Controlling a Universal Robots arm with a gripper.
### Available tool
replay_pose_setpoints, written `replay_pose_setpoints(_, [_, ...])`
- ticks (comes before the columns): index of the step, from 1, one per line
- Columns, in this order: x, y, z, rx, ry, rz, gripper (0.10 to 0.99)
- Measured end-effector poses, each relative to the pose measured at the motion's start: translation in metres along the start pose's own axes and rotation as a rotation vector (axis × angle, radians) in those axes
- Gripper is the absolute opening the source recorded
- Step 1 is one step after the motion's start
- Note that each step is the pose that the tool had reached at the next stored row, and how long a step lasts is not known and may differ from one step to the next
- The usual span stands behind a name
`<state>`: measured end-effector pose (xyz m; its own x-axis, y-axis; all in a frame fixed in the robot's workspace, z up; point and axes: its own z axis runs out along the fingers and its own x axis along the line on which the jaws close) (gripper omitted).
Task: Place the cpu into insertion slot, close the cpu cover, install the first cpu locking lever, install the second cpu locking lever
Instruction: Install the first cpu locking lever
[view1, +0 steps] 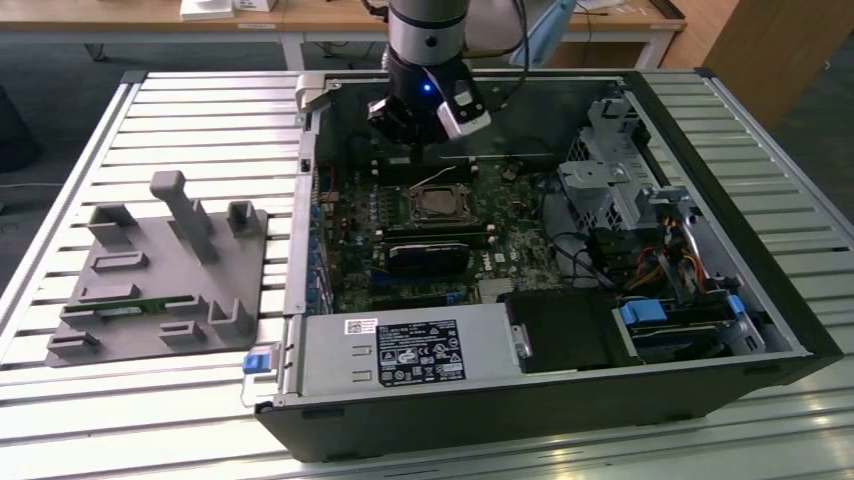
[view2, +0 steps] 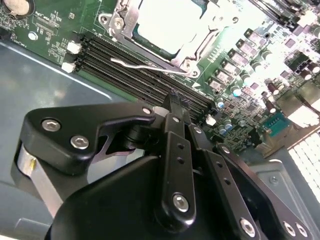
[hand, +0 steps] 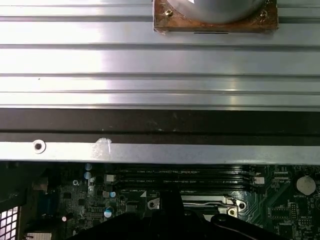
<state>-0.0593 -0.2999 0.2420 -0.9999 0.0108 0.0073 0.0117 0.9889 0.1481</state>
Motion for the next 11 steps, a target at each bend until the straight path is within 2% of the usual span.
replay_pose_setpoints(8, [-0.0092,-0.0001,0.0011,0.0,-0.0001,0.0,0.106])
replay_pose_setpoints(11, [-0.0096,-0.0002,0.002,0.005,0.0,0.0,0.106])
